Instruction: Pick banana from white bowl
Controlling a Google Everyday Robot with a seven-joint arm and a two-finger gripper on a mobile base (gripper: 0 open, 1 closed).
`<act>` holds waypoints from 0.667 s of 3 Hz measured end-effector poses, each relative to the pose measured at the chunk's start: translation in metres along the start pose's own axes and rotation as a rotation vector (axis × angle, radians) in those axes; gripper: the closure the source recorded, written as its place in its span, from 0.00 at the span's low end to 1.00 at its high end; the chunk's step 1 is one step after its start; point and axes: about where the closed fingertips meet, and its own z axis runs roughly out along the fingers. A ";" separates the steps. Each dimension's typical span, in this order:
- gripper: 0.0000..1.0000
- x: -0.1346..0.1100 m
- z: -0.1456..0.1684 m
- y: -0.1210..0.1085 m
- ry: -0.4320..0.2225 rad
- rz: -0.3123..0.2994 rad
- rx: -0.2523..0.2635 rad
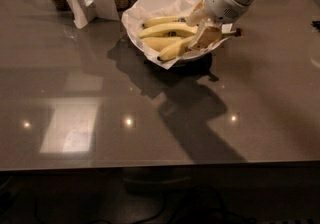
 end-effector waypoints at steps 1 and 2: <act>0.46 0.008 0.007 0.000 0.019 0.003 -0.017; 0.46 0.017 0.014 0.000 0.038 0.008 -0.031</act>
Offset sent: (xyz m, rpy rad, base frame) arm 0.0110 -0.0177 -0.0253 -0.0584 0.0446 -0.0207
